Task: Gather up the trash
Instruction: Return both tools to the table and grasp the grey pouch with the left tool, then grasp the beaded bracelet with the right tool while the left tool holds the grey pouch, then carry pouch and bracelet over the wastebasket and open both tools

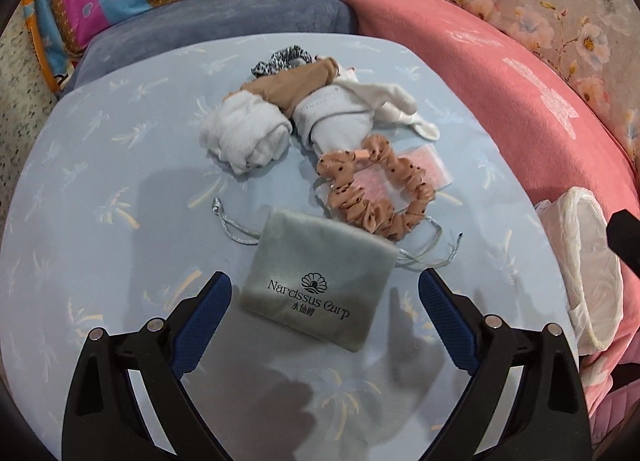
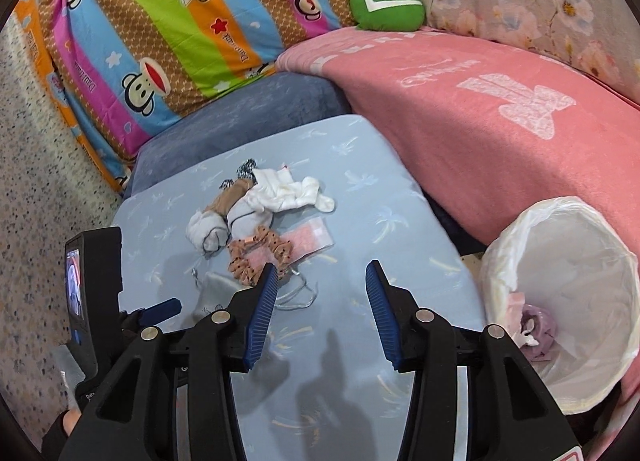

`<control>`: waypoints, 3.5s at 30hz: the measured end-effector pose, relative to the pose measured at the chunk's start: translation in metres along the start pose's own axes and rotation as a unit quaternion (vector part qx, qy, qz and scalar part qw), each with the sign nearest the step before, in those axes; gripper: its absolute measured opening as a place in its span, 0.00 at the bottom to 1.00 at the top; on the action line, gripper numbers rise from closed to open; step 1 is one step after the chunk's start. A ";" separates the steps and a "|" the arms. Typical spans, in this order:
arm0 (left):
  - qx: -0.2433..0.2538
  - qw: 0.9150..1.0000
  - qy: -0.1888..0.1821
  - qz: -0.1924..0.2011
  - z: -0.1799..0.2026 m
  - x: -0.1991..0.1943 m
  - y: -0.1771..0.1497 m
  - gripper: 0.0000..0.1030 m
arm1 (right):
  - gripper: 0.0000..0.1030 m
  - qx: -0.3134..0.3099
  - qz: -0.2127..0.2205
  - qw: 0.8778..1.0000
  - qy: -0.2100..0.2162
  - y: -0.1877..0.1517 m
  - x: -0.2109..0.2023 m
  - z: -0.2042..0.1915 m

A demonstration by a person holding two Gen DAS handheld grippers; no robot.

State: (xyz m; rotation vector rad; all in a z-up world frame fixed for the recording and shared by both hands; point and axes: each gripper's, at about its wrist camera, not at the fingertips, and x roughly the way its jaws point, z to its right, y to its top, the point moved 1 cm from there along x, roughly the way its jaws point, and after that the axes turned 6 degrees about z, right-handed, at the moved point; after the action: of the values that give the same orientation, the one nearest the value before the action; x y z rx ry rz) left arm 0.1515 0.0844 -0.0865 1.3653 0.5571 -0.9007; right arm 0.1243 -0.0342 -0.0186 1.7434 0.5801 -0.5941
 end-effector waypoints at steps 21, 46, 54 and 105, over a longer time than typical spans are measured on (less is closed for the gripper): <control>-0.006 0.999 -0.042 0.004 -0.037 -0.016 0.016 0.04 | 0.46 -0.013 -0.070 0.997 0.016 -0.005 0.099 -0.039; 0.016 0.998 -0.029 0.055 -0.001 -0.046 0.054 0.04 | 0.08 0.028 0.003 0.999 0.042 0.016 0.046 -0.018; 0.048 0.995 -0.046 0.073 0.045 -0.065 0.058 0.04 | 0.08 0.061 0.053 0.996 0.041 0.039 -0.008 0.016; 0.210 0.964 -0.150 0.064 0.280 -0.076 0.029 0.37 | 0.18 0.187 0.147 0.967 -0.093 0.012 -0.141 0.231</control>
State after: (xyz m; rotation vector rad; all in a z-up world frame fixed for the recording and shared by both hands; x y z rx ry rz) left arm 0.0875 -0.1733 0.0348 1.5824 0.0417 -1.1353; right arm 0.0043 -0.2721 0.0308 2.0498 0.0724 -0.6768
